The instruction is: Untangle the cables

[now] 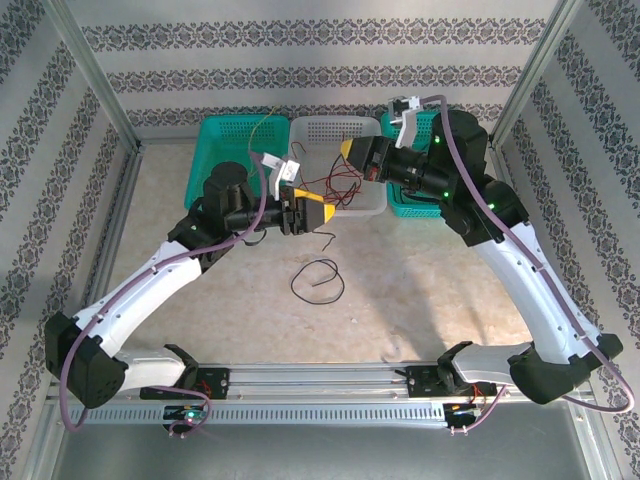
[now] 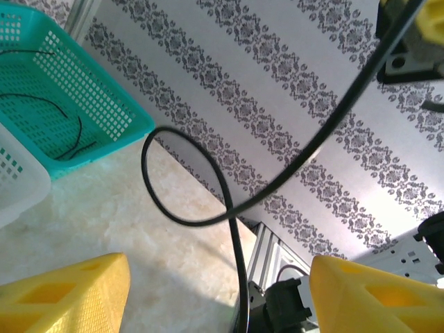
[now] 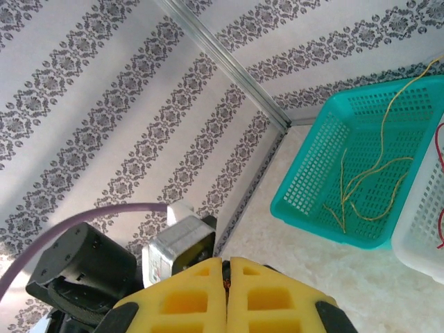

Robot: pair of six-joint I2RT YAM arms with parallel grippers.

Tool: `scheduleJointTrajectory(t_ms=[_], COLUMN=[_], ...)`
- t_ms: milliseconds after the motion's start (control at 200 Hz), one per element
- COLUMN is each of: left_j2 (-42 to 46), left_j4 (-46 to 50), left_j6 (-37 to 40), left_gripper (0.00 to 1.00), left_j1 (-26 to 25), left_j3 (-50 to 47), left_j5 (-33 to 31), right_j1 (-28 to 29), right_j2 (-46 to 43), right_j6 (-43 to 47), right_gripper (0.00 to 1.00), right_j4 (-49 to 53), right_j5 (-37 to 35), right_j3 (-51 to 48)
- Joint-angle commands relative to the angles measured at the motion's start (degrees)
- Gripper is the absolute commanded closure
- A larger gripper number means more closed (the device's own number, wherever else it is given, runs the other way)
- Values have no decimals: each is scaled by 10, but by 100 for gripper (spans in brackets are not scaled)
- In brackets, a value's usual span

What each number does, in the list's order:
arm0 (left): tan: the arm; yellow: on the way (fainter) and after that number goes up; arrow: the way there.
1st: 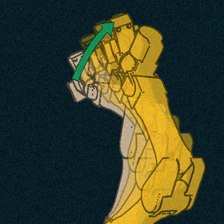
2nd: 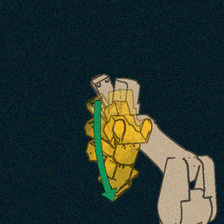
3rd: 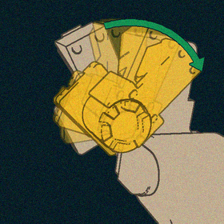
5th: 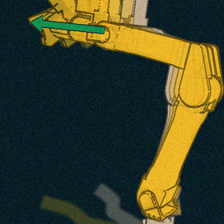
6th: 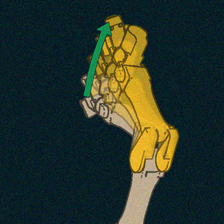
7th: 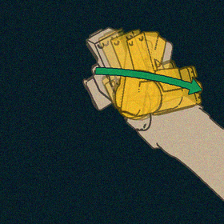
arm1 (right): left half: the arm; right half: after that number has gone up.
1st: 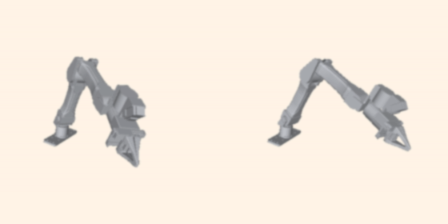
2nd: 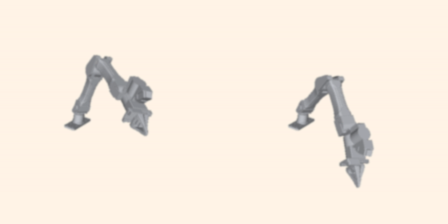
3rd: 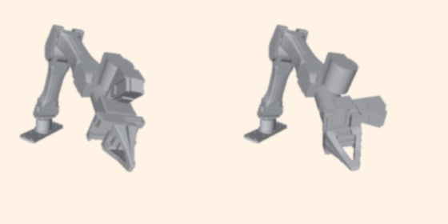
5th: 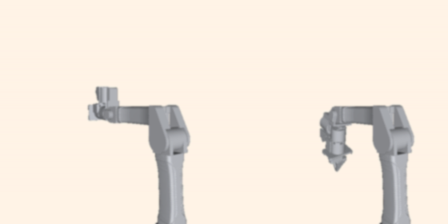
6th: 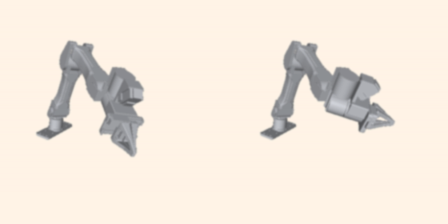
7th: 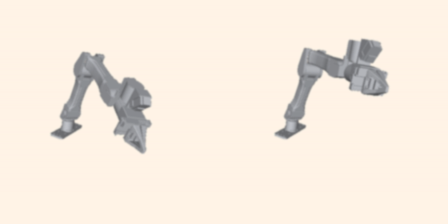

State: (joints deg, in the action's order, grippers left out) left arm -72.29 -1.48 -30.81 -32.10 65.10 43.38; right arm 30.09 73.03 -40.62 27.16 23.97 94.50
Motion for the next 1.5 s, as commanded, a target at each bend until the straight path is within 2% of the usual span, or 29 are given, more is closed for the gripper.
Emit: scheduleJointTrajectory(t_ms=[0,75,180,420,475,505,630,655,685,840,1004,1189,1324,1424,1494], left_j2=[-8,-13,-22,-29,-28,-26,-12,-9,-5,2,-2,4,-3,-14,-18], left_j4=[26,35,48,67,65,59,13,1,-13,-74,-169,-217,-305,-323,-333], left_j6=[31,39,49,64,59,56,30,24,18,-12,-79,-123,-198,-214,-221], left_gripper=[33,39,52,100,100,100,100,100,100,100,100,100,100,100,100], left_j1=[-14,-19,-24,-34,-34,-35,-35,-34,-33,-18,7,35,60,61,60], left_j3=[13,16,24,50,55,57,57,54,52,22,-11,-36,-60,-52,-50], left_j5=[18,16,16,16,16,17,17,17,15,3,3,-13,7,24,31], right_j1=[-7,-7,-7,-8,-8,-8,-4,-4,-4,-11,-12,-20,-21,-20,-20], right_j2=[-1,0,-1,4,12,20,52,51,47,-10,-27,-77,-91,-90,-83], right_j6=[-1,-2,-2,15,24,31,60,62,64,46,23,7,2,-26,-48], right_gripper=[100,100,100,100,100,95,63,51,47,36,31,24,19,19,19], right_j4=[-9,-9,-8,33,56,76,168,174,177,133,135,111,68,7,-29], right_j5=[1,1,-1,-31,-41,-49,-110,-117,-124,-127,-128,-157,-101,-49,-40], right_j3=[17,18,16,21,24,30,33,27,17,-48,-72,-117,-136,-157,-162])
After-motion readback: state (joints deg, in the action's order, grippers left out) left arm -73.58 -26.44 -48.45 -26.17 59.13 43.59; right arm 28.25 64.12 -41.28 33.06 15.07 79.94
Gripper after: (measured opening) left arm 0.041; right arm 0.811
